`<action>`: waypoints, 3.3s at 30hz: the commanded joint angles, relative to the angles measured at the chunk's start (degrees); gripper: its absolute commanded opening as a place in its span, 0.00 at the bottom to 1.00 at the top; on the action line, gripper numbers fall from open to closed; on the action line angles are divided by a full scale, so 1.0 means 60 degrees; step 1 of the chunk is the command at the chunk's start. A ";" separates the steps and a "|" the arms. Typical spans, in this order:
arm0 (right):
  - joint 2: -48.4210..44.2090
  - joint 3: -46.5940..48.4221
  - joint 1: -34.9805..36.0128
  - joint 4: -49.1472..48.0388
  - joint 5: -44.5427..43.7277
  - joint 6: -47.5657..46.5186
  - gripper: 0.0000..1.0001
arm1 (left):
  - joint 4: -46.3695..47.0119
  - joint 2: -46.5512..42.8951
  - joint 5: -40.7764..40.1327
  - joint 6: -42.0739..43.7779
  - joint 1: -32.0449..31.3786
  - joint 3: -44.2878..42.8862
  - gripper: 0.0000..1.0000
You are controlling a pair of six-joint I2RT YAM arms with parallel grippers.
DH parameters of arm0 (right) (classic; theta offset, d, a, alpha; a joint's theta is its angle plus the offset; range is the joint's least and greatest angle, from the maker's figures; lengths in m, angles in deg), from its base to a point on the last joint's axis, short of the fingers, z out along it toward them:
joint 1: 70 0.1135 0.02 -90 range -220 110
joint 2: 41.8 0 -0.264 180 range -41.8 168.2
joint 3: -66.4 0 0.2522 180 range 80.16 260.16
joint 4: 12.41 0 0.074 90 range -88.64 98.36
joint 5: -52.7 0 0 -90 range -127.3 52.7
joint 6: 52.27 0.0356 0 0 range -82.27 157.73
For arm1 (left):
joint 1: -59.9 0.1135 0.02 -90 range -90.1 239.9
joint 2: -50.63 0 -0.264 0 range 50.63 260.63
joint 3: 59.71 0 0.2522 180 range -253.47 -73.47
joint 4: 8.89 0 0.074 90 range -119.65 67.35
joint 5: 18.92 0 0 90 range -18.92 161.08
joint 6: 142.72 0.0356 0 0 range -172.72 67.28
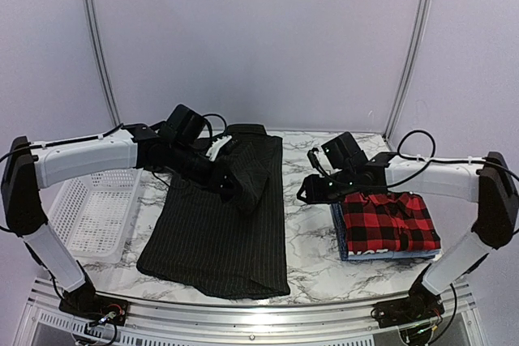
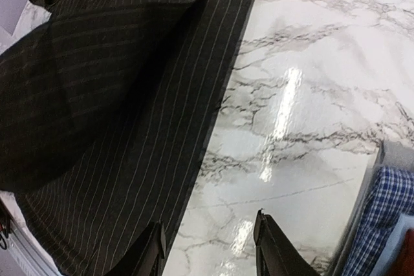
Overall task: Fold and stack the long sleeve shirts
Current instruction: Place the sleeve of the 1/3-folded shirt, then smooth out the 1/3-folded shirt at the center of the board.
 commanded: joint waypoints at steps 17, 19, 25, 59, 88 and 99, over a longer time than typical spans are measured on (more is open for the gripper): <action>0.1069 0.0616 -0.0573 -0.1136 0.0905 -0.0895 0.43 | -0.1565 0.1622 -0.0944 0.0721 -0.1841 -0.0920 0.30; 0.1025 0.0520 -0.0574 -0.1188 0.1009 -0.0916 0.44 | -0.1573 0.1595 -0.0963 0.0713 -0.1891 -0.0937 0.43; 0.0985 0.0283 -0.0513 -0.1279 0.1412 -0.0916 0.45 | -0.1522 0.1404 -0.1148 0.0651 -0.1906 -0.0854 0.47; 0.0050 -0.0883 -0.0215 -0.1435 0.0933 -0.0967 0.45 | -0.1448 0.3655 -0.5286 -0.3096 -0.4353 -0.1555 0.45; 0.0022 -0.0573 -0.0218 -0.1259 0.0775 -0.1185 0.44 | -0.2229 0.1737 -0.4284 -0.3115 -0.4424 -0.0001 0.00; 0.0272 -0.0291 -0.0213 -0.1330 0.0710 -0.1209 0.44 | -0.2227 0.1836 -0.4358 -0.3229 -0.4514 0.0009 0.33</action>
